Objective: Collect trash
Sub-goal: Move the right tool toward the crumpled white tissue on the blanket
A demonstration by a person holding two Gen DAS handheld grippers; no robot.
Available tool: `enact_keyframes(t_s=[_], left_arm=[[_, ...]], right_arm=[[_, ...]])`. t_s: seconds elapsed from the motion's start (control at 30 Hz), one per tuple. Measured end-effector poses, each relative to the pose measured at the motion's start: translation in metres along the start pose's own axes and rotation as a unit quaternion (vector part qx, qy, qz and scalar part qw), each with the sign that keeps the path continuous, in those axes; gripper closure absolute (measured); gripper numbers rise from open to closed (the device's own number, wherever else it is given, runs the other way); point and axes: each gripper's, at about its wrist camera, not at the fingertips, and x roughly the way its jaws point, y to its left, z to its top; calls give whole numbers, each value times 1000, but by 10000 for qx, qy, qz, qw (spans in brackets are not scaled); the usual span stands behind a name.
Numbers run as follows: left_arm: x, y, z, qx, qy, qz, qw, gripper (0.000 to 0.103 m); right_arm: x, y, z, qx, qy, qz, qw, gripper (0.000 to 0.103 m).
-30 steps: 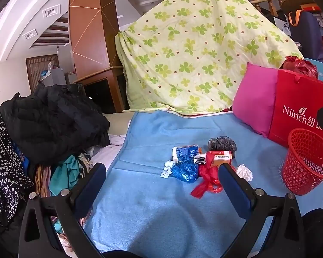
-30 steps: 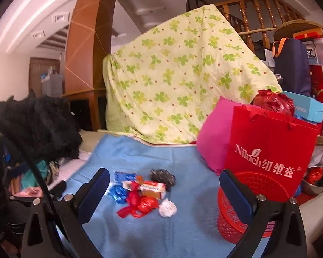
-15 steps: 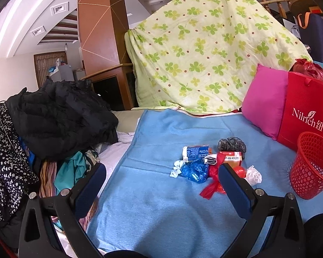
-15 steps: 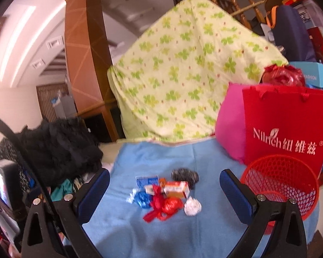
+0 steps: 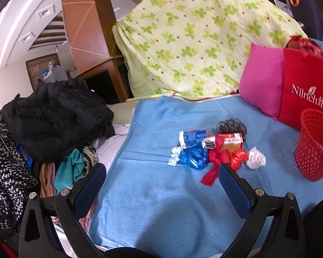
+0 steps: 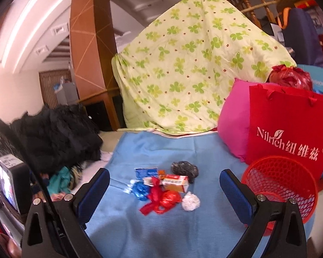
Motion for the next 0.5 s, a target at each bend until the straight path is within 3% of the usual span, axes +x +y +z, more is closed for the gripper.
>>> enact_keyframes(t_s=[0.5], left_arm=[[66,-22,-9,106,602,-154,9980,0]], right_arm=[[81,-5,-1,-116,323,50,9994,0]])
